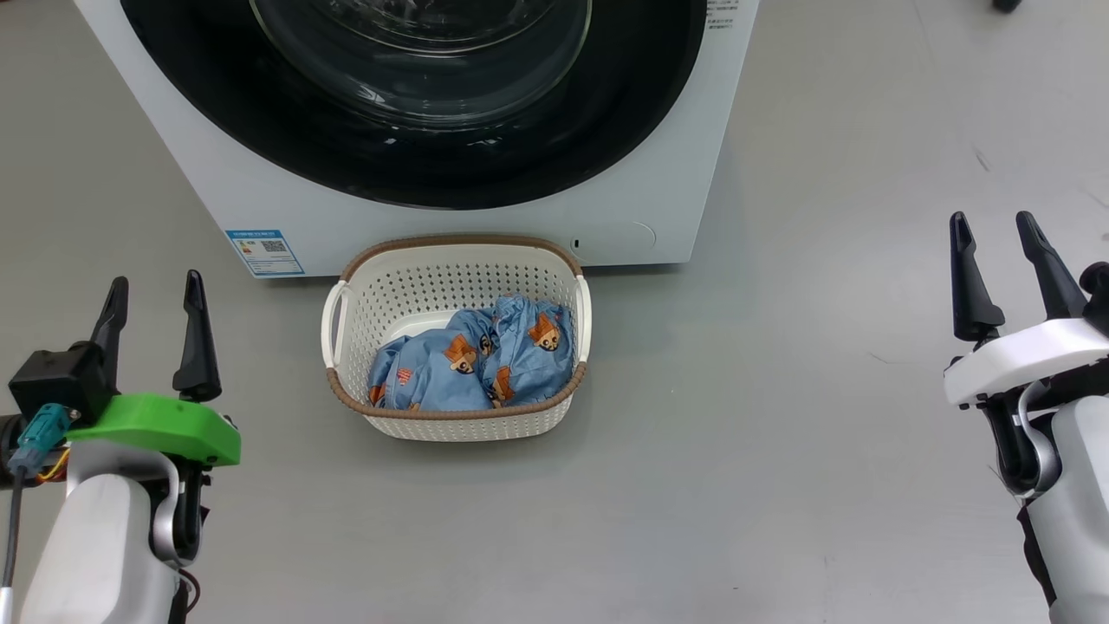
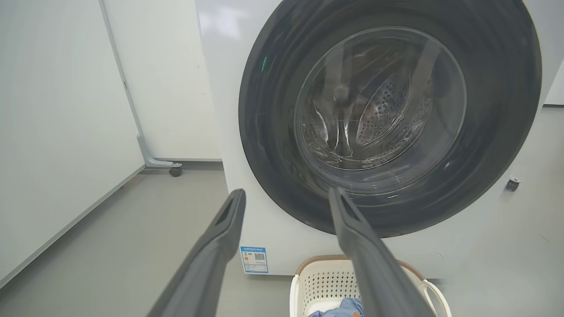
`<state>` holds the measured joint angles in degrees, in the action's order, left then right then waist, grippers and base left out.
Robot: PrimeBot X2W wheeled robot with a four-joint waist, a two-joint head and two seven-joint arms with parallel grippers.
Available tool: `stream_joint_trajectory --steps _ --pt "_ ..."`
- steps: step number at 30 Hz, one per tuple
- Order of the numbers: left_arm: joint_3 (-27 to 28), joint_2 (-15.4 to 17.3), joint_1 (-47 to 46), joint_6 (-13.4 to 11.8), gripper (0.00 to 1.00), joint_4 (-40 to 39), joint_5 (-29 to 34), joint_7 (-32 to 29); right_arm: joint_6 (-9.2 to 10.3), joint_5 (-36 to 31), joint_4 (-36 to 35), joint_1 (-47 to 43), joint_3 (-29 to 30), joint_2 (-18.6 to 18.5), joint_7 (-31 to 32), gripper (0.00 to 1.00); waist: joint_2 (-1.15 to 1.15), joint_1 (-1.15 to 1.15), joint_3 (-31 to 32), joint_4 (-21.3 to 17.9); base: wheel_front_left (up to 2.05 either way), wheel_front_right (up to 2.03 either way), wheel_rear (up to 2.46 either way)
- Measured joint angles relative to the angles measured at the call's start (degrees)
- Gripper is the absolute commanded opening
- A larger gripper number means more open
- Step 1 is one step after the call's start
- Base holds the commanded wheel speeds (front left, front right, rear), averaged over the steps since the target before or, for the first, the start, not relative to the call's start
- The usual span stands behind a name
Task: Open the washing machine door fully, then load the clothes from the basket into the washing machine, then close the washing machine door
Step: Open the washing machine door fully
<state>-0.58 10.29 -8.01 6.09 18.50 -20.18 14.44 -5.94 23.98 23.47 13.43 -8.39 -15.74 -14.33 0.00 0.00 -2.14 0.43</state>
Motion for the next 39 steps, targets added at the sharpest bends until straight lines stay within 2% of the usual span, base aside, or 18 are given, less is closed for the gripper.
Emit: stream_joint_trajectory --steps 15,39 --pt "0.03 -0.20 0.00 0.49 1.00 -0.22 0.16 0.00 -0.08 -0.92 -0.10 -0.01 0.70 0.54 -0.01 1.00 0.00 0.00 -0.22 0.26 0.30 0.30 -0.60" --pt "-0.80 -0.54 -0.26 1.00 1.00 -0.92 1.62 0.00 -0.55 -2.46 -0.65 -0.01 2.30 1.18 -0.13 1.00 0.00 0.00 -0.61 0.65 0.01 0.01 -0.02"
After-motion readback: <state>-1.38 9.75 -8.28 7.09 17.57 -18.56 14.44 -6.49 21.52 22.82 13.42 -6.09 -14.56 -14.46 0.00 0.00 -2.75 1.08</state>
